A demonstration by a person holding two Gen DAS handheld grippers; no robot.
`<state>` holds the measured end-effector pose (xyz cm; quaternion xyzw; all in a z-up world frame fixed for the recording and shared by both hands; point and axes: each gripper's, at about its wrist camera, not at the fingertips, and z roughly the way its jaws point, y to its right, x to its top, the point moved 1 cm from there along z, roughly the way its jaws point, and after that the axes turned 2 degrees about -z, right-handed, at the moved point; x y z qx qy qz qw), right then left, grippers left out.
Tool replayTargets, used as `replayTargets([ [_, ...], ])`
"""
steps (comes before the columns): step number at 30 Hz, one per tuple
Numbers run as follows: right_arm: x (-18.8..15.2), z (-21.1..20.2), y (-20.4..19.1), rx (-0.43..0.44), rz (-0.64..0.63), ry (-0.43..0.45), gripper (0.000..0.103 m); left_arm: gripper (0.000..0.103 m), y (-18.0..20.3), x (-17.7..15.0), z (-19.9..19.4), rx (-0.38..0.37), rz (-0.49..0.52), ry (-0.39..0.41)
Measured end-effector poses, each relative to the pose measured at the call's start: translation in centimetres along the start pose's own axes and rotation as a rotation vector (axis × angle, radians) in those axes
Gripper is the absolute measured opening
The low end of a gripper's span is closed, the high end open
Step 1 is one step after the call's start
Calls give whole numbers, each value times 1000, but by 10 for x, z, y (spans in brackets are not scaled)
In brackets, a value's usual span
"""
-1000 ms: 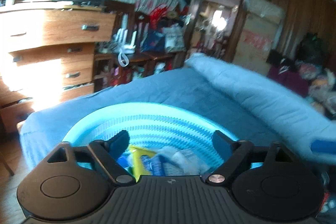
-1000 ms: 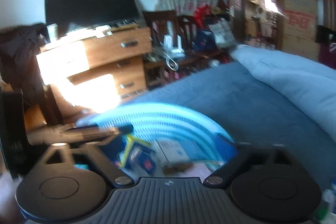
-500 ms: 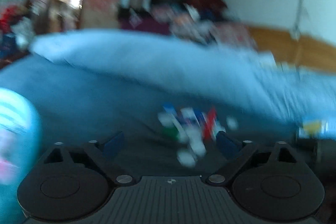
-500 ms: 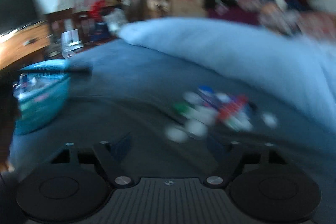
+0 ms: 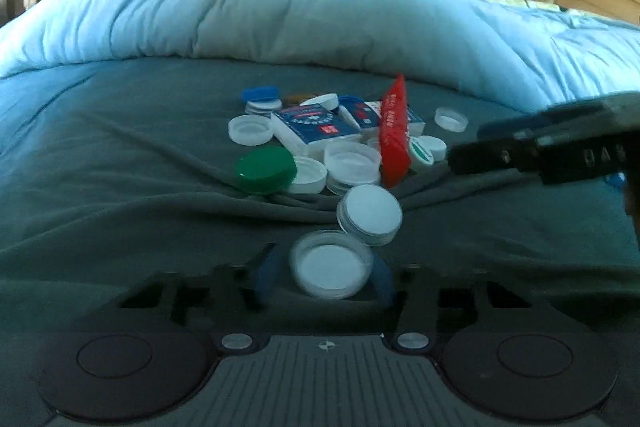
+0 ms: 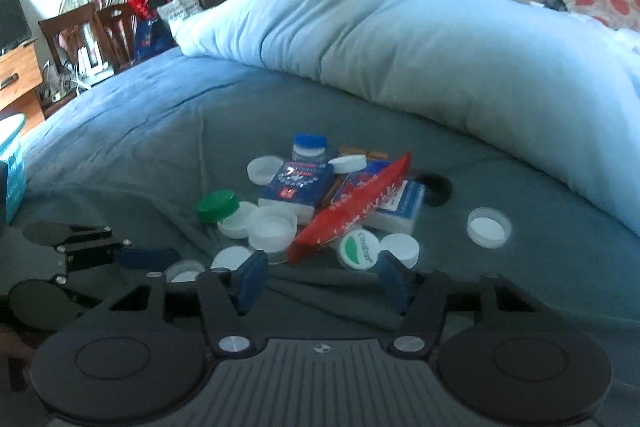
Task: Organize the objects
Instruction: 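Grasp a clear cap with the left tool while the right tool grasps a white cap, then carry the clear cap and white cap over the turquoise basket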
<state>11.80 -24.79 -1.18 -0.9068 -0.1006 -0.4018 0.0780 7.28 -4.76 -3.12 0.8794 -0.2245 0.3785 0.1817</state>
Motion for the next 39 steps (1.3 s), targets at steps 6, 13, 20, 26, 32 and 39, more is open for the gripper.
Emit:
replayTargets([
  [6, 1, 10, -28, 108, -35, -89, 49, 40, -21, 24, -34, 94, -154, -9],
  [13, 7, 45, -58, 114, -119, -115, 49, 40, -39, 46, -67, 194, -232, -35],
  [20, 10, 63, -53, 85, -127, -139, 43, 40, -37, 62, -80, 186, -230, -54],
  [26, 54, 22, -65, 153, -121, -173, 42, 40, -43, 96, -116, 221, -289, -38],
  [32, 156, -46, -136, 298, -207, -105, 42, 40, -73, 130, -214, 362, -389, -8],
  [39, 243, -97, -263, 526, -366, -50, 42, 40, -132, 123, -332, 608, -555, -29],
])
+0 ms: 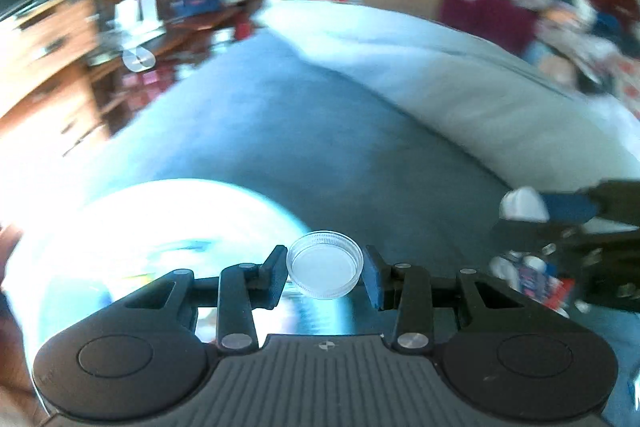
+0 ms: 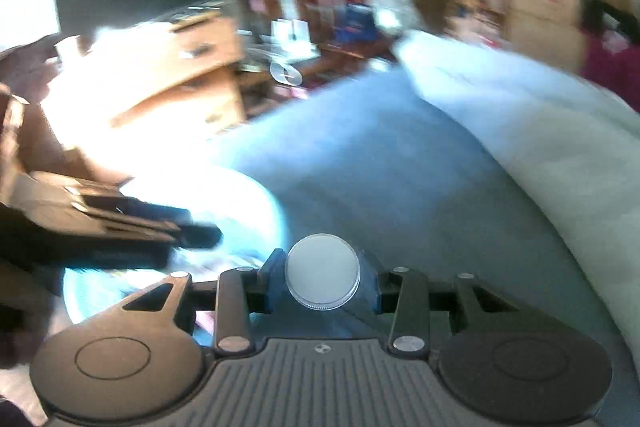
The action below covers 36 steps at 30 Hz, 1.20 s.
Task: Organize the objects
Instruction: 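Carry the clear cap and white cap over the turquoise basket, then open the left tool to drop the clear cap while the right tool drops the white cap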
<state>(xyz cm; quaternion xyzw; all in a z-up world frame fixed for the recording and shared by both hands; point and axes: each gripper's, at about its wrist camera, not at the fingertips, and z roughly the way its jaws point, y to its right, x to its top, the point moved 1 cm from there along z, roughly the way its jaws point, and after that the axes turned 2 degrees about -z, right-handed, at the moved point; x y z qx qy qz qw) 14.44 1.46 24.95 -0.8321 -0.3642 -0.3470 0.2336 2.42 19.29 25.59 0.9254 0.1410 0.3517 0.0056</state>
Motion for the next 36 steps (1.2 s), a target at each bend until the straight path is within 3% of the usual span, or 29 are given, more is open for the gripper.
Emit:
replayTargets([
  [3, 39, 15, -37, 75, -36, -22, 42, 40, -40, 10, -12, 76, -40, -5],
  [7, 72, 38, -73, 142, -25, -75, 42, 40, -88, 27, -11, 117, -121, -54],
  [13, 99, 71, -100, 139, -13, -158, 43, 40, -135, 38, 7, 125, -164, -119],
  [20, 114, 96, -109, 129, -10, -184, 43, 40, -146, 46, 20, 113, -164, -132],
  [36, 114, 136, -102, 128, 13, -217, 43, 40, -157, 53, 50, 103, -142, -162],
])
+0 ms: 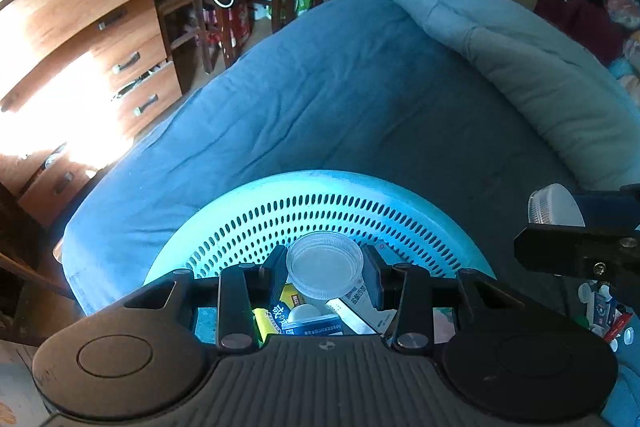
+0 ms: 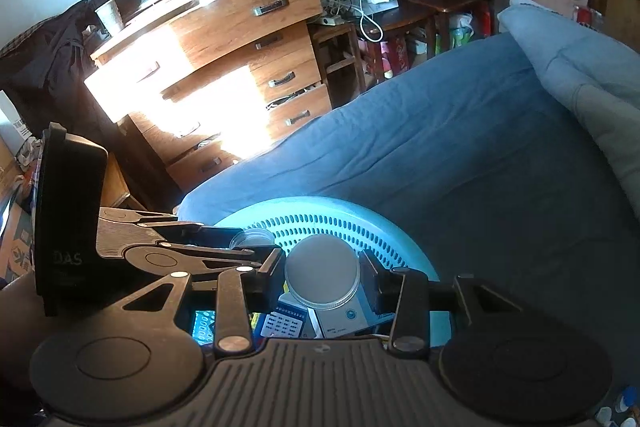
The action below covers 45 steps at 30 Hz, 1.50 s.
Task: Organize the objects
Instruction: 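Open the left tool to drop the clear cap while the right tool drops the white cap, then move both open tools back over the bed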
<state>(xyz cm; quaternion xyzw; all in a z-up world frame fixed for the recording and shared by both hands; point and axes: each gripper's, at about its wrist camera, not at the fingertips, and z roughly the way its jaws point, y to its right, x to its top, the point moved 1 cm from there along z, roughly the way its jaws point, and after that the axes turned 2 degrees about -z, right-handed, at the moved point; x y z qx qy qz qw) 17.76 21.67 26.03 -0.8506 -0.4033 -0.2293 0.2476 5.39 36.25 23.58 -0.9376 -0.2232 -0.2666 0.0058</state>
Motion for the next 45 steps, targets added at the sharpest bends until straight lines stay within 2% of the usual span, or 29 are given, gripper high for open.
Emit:
replayTargets([
  [7, -1, 8, -4, 0, 0, 3, 44, 44, -4, -3, -1, 24, -1, 9],
  [9, -3, 8, -4, -5, 0, 11, 48, 62, -6, -3, -1, 27, -1, 11],
  [12, -7, 4, 0, -9, 8, 29, 54, 73, -4, -4, -2, 31, 6, 24],
  [16, -21, -10, 14, -15, 50, 92, 63, 74, 9, -4, -6, 11, 35, 58],
  [19, -47, -32, 39, -65, 113, 164, 67, 74, 45, -6, -17, -60, 133, 111],
  [21, -78, -50, 65, -123, 185, 200, 72, 75, 83, -11, -24, -175, 213, 142],
  [22, -96, -62, 80, -161, 228, 234, 72, 78, 100, -15, -24, -205, 245, 146],
  [23, -117, -73, 95, -205, 269, 256, 77, 87, 119, -21, -24, -262, 281, 154],
  [24, -144, -86, 112, -256, 318, 270, 80, 91, 143, -31, -22, -316, 317, 159],
  [26, -195, -103, 142, -338, 398, 274, 91, 101, 181, -53, -9, -368, 369, 148],
  [29, -293, -115, 191, -472, 514, 236, 96, 103, 234, -99, 33, -417, 432, 119],
  [31, -366, -116, 225, -562, 593, 180, 96, 103, 259, -130, 77, -445, 441, 83],
  [35, -491, -125, 293, -737, 722, 128, 96, 102, 283, -167, 169, -303, 408, 107],
  [37, -541, -133, 320, -811, 765, 153, 96, 102, 287, -174, 198, -249, 420, 171],
  [39, -583, -137, 343, -857, 769, 204, 96, 103, 285, -178, 217, -226, 424, 201],
  [41, -610, -135, 354, -855, 793, 235, 103, 103, 281, -187, 230, -217, 453, 230],
  [43, -626, -129, 344, -885, 700, 305, 103, 103, 277, -199, 231, -212, 486, 315],
  [45, -632, -123, 334, -929, 646, 334, 103, 103, 277, -198, 231, -208, 489, 320],
])
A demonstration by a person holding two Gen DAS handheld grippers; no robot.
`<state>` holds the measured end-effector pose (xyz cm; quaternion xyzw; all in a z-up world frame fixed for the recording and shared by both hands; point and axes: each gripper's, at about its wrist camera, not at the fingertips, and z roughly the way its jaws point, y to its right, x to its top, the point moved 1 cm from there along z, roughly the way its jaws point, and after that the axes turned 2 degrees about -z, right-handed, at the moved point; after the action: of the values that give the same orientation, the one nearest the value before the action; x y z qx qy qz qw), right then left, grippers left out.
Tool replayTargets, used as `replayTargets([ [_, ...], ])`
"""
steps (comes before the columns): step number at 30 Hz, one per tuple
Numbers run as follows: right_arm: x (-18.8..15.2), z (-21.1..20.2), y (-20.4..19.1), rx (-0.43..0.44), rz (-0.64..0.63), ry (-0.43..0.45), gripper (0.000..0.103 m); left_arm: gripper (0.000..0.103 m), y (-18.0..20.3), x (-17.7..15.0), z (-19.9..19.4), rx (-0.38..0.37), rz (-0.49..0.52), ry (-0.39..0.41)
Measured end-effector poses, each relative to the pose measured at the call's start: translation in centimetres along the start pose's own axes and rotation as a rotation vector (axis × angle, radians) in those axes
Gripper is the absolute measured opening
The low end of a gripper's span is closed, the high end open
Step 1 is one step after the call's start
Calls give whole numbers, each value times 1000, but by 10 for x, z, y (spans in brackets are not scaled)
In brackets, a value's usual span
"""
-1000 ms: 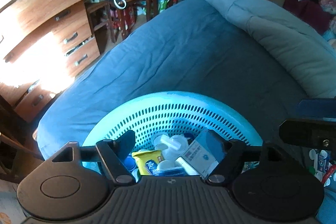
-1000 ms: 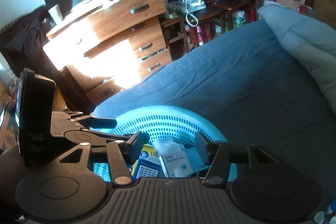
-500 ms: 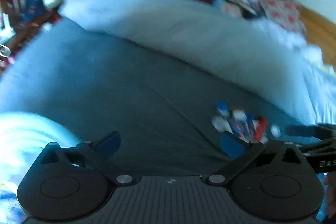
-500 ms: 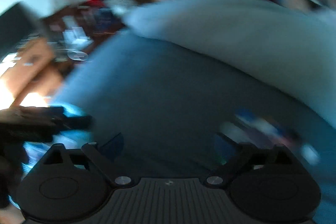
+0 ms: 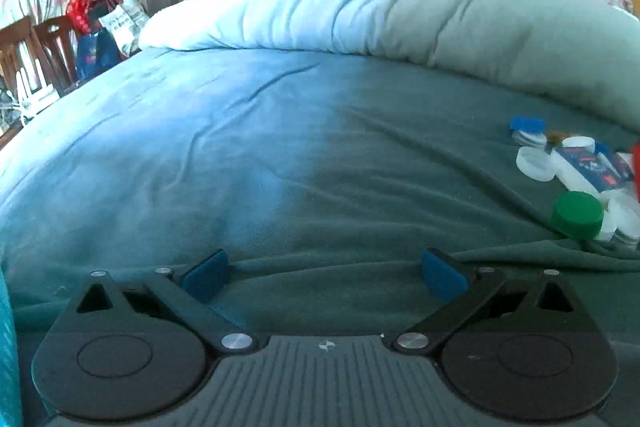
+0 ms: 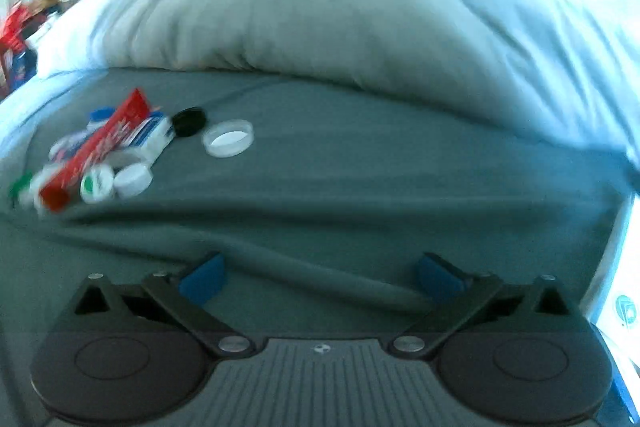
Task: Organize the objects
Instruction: 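Move both open tools back over the bed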
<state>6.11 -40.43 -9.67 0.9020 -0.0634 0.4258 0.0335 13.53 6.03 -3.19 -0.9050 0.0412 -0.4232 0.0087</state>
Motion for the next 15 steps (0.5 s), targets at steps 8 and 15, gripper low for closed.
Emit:
replayTargets([
  [8, -1, -8, 6, 4, 5, -11, 103, 103, -7, 5, 4, -9, -11, 0],
  [15, 15, 4, 0, 6, 4, -14, 103, 103, -2, 5, 6, -7, -10, 0],
])
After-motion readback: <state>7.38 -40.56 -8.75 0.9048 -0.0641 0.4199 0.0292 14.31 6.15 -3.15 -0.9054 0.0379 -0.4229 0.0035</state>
